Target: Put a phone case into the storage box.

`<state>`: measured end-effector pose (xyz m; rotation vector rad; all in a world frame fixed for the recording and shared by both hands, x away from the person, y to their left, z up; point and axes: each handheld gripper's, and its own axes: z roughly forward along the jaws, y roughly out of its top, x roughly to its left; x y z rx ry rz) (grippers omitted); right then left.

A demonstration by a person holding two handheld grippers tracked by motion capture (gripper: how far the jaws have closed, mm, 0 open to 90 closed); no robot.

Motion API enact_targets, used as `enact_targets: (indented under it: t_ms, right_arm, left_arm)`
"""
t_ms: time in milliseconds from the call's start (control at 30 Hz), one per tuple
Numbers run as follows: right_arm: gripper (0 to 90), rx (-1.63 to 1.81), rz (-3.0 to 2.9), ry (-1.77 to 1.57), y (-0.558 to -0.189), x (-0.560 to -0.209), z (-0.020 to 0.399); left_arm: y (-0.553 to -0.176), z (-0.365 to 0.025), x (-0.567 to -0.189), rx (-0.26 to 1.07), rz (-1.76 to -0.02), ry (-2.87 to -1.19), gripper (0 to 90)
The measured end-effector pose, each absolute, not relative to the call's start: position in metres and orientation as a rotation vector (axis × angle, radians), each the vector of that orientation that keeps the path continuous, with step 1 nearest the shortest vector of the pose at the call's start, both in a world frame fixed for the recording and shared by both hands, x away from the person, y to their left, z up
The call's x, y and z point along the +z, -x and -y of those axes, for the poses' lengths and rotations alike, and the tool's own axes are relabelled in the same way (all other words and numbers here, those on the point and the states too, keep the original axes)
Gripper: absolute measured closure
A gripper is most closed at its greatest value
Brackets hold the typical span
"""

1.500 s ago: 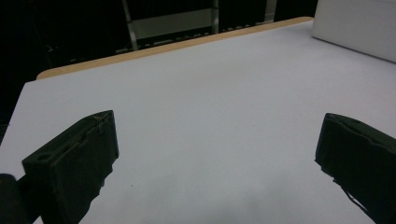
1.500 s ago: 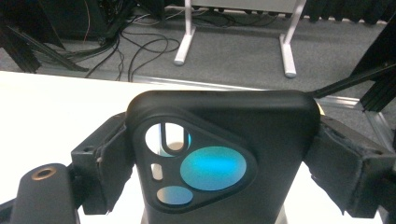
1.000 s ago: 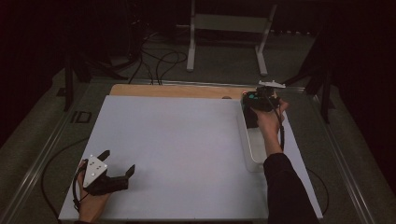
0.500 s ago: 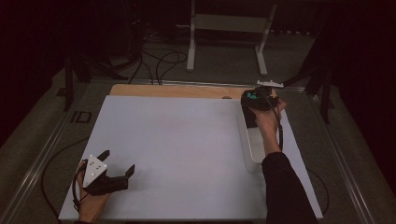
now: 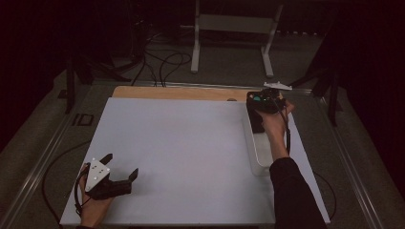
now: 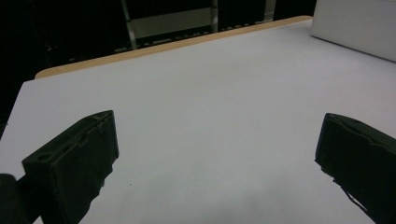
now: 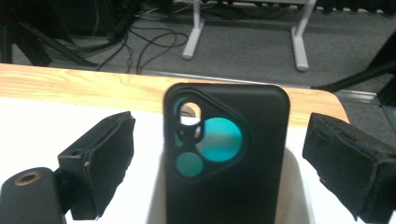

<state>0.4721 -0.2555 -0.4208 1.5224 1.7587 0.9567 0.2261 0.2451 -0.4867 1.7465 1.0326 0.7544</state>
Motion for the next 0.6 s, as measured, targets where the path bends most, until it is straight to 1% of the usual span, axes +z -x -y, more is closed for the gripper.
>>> enact_targets:
  t_ms: [300,600]
  right_arm:
    - [9.0,1.045,-1.815,-1.463,-0.456,-0.413,0.245]
    - [9.4,1.112,-1.899,-1.397,-0.430,-0.413,0.233]
  left_arm:
    - [-0.226,-0.245,-0.487,0.752,-1.032,-1.751,0.0]
    - [-0.227,-0.244,-0.487,0.744,-1.035,-1.760,0.0]
